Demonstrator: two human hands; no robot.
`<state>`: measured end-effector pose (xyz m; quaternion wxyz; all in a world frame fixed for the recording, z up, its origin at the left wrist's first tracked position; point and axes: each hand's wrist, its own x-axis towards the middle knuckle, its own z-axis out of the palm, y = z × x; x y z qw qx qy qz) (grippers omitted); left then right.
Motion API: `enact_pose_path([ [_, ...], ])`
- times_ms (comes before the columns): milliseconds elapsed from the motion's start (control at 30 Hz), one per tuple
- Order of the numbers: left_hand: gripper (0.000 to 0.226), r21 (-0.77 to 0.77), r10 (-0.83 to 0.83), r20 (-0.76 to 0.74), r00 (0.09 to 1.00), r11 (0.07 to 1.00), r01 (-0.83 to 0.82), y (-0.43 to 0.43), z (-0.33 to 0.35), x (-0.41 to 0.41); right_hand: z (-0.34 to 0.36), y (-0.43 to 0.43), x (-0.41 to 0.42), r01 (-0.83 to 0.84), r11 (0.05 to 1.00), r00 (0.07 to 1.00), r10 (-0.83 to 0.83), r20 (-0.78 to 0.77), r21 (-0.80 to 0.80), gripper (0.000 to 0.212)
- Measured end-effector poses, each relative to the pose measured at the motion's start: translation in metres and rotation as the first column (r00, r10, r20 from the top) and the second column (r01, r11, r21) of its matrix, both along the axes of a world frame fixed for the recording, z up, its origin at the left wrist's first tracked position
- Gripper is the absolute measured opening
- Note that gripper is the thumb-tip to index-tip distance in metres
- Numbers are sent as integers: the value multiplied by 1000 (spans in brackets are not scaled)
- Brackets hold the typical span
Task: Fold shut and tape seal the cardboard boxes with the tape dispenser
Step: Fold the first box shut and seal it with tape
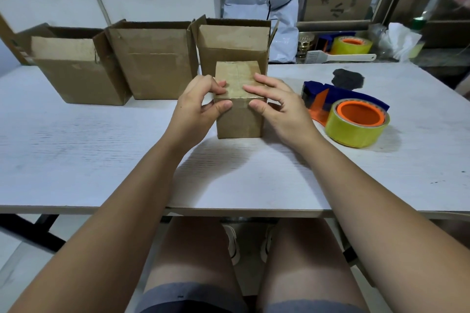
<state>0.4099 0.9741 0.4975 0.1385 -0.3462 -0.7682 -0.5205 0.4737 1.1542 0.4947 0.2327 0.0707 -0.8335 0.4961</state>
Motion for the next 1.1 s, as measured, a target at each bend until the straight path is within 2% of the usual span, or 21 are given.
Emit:
enact_pose_path([
  [167,13,-27,-41,-9,999,999,41,-6,3,-3,-2,-2,2,-45,998,999,44,-17,-43,24],
  [333,16,-29,-85,62,994,996,87,-9,4,-1,-2,3,0,-66,997,998,66,10,27,26],
  [467,22,-52,-79,52,996,995,82,-10,6,-1,-3,10,1,-117,990,993,115,32,80,29],
  [600,23,17,-113,116,987,994,112,-9,4,1,-6,9,0,-60,988,998,57,20,143,33],
  [767,20,-42,-121,70,990,991,124,-13,3,-3,0,16,0,-5,960,1000,-2,25,281,36],
  [867,20,-32,-122,99,988,992,126,-12,5,-3,4,16,2,31,940,999,-38,14,339,37],
  [967,23,24,-171,205,964,985,169,-15,8,-4,3,11,5,51,937,997,-67,34,345,38],
  [1100,19,-17,-141,208,968,989,148,-16,14,-3,7,1,9,89,951,991,-115,73,296,39],
])
